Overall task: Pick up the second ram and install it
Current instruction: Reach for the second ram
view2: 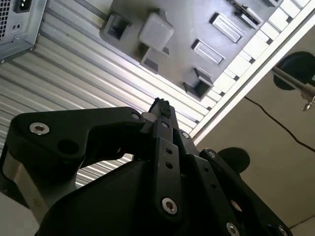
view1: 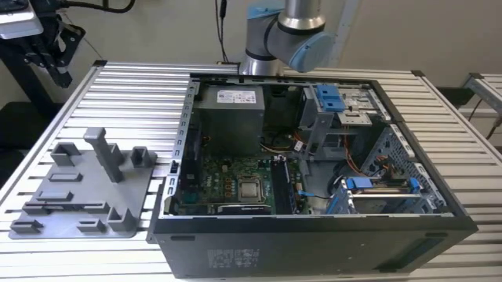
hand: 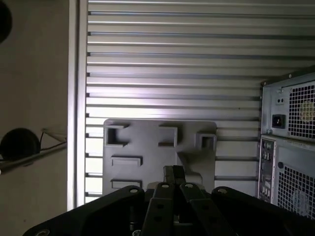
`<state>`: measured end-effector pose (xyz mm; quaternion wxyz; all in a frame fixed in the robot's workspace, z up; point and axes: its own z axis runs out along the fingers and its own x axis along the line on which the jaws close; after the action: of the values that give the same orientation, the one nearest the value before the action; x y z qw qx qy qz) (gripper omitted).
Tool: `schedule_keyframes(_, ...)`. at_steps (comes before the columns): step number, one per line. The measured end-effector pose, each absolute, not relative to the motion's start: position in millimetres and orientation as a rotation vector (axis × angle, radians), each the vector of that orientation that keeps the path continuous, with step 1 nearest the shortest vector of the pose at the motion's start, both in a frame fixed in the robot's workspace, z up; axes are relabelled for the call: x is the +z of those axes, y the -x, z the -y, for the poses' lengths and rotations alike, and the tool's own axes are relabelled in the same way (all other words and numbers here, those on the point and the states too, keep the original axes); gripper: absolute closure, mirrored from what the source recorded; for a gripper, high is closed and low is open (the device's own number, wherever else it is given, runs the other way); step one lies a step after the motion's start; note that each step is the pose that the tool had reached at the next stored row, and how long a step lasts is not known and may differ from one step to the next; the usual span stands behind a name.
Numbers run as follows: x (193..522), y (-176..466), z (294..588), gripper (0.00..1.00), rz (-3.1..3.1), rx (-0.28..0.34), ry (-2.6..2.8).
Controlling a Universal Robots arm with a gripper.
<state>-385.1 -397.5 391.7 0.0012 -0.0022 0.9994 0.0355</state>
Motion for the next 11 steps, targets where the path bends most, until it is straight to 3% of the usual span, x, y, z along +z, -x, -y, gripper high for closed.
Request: schedule_keyframes(11, 391.6, 397.7, 398.9, 0.89, -3.137, 0.111, 0.007)
